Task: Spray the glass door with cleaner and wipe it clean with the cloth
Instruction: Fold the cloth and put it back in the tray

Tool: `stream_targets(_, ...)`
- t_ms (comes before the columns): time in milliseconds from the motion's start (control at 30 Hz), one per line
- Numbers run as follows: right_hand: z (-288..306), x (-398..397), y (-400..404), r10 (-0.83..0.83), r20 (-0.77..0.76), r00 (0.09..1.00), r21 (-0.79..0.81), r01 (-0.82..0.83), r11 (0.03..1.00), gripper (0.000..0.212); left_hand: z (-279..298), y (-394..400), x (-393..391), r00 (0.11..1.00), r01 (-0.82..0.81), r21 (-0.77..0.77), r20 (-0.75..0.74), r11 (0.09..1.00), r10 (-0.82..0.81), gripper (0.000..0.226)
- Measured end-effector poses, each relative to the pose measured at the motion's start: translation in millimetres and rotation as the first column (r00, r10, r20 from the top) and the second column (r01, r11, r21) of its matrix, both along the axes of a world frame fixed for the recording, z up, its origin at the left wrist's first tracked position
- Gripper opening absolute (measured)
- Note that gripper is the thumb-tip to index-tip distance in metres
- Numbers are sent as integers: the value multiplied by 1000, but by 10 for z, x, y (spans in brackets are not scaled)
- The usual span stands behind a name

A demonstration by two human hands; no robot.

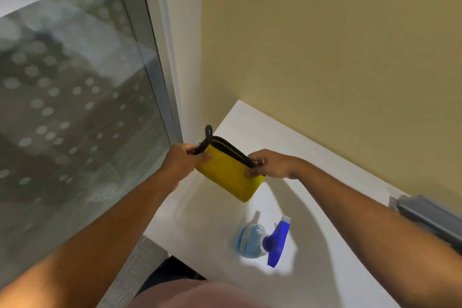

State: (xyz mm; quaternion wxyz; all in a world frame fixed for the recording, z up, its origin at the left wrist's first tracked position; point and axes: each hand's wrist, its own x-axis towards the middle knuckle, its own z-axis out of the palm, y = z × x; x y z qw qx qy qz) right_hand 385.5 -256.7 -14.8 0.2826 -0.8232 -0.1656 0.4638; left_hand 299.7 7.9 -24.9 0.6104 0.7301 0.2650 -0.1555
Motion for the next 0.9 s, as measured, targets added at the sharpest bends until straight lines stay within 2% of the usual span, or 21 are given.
stream_targets(67,-149,14,44,30,53,998,-21,-29,999,40,-112,39,51,1000,4,23,-12,1000,-3,56)
stream_targets(200,-284,60,184,123,172,977,-41,-118,992,20,-244,166,89,999,32,98,-15,995,-31,50)
stream_targets(300,-349,61,228,172,228,959,-65,-161,985,45,-362,202,71,996,84,176,-50,981,-76,50)
stream_targets(400,-454,40,211,253,323,912,-139,-219,966,46,-475,146,38,990,133,227,-68,965,-120,49)
stream_targets(500,-515,-13,178,247,342,906,-161,-203,966,48,-537,42,20,990,143,278,-52,950,-134,47)
stream_targets(633,-528,-103,92,46,382,923,-14,-44,999,53,-596,-64,21,990,139,345,-29,928,-137,42)
stream_targets(700,-490,-175,-9,-170,399,901,127,129,983,43,-609,-143,6,991,126,377,-5,918,-134,40)
stream_targets(767,-427,-309,-169,-374,374,849,238,302,923,34,-612,-235,-15,993,95,405,28,909,-116,38)
stream_targets(833,-384,-534,-385,-470,353,809,262,397,880,44,-621,-315,-22,993,63,435,65,898,-102,38)
stream_targets(900,-416,-849,-645,-486,379,788,200,443,874,56,-626,-373,-15,991,45,480,90,876,-100,38)
